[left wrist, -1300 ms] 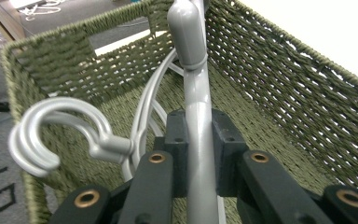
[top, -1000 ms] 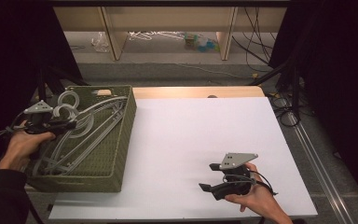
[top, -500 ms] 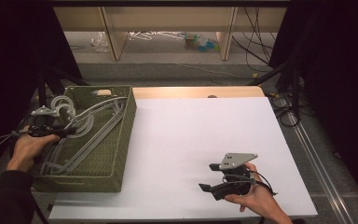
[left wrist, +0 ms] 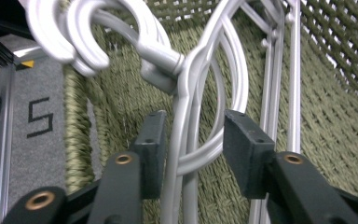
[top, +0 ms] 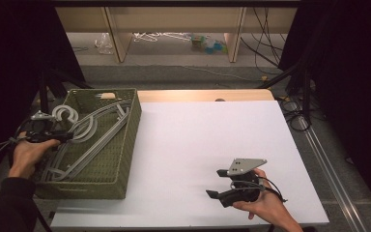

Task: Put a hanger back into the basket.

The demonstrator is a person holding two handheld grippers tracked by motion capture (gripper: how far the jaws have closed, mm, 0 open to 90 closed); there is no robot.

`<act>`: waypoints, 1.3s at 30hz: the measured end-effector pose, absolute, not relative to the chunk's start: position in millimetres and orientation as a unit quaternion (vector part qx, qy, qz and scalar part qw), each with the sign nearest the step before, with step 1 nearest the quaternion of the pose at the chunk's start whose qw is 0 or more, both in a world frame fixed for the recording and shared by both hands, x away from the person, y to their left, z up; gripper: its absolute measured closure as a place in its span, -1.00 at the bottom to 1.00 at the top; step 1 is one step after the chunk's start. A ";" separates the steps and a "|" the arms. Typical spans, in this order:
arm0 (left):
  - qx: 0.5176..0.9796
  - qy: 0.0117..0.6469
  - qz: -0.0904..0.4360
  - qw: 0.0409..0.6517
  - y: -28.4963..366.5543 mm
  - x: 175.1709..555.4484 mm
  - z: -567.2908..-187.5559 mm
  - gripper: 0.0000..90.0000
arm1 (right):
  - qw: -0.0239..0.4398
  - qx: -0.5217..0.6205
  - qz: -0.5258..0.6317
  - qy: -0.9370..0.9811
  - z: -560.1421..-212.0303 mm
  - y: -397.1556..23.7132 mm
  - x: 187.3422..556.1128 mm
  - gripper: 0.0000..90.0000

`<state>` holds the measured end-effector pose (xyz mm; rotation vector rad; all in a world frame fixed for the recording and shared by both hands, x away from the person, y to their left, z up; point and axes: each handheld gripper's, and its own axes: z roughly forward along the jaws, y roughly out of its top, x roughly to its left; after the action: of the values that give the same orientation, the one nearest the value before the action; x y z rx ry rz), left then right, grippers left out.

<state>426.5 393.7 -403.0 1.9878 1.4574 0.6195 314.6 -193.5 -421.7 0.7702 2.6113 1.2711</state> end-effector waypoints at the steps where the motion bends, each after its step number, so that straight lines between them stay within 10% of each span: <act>1: 0.743 0.549 0.236 0.301 394.0 425.3 -401.1 0.26 | 0.069 0.256 0.422 0.867 -421.6 -193.5 314.6 -0.45; 16: 0.680 0.548 0.278 0.399 391.7 386.2 -369.7 -0.04 | 0.071 0.259 0.424 0.865 -422.3 -193.9 315.0 -0.46; 39: 0.684 0.455 0.243 0.517 279.1 334.9 -365.1 -0.47 | 0.081 0.274 0.436 0.853 -424.3 -197.0 317.9 -0.47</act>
<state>334.9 279.1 -365.1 1.6412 1.0920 0.5837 317.9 -197.0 -424.3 0.8194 2.5505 1.3019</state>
